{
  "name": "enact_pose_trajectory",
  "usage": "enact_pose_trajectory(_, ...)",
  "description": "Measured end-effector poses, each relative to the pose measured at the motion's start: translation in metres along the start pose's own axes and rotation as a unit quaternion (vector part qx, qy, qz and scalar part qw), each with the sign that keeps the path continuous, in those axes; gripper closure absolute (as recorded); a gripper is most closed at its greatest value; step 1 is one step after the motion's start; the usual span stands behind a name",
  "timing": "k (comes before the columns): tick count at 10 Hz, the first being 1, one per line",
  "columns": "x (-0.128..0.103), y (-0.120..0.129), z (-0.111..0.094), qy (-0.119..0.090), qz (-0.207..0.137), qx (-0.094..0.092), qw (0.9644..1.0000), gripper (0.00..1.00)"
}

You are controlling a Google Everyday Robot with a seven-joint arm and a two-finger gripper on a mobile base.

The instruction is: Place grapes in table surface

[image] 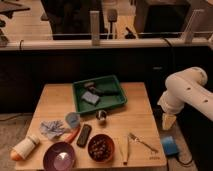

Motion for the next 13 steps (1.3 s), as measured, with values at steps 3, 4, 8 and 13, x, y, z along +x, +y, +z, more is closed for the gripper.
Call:
enact_pose_trajectory(3,-0.035,0.007,-0.005,0.006,-0.031,0.003,0.9995,0.2)
enact_pose_trajectory(4,-0.038,0.009,-0.006,0.008,-0.038,0.004,0.9992,0.2)
enact_pose_trajectory(8,-0.075,0.018,-0.01,0.013,-0.082,0.005,0.9966,0.2)
enact_pose_trajectory(13,-0.114,0.031,-0.012,0.026,-0.141,0.009,0.9897,0.2)
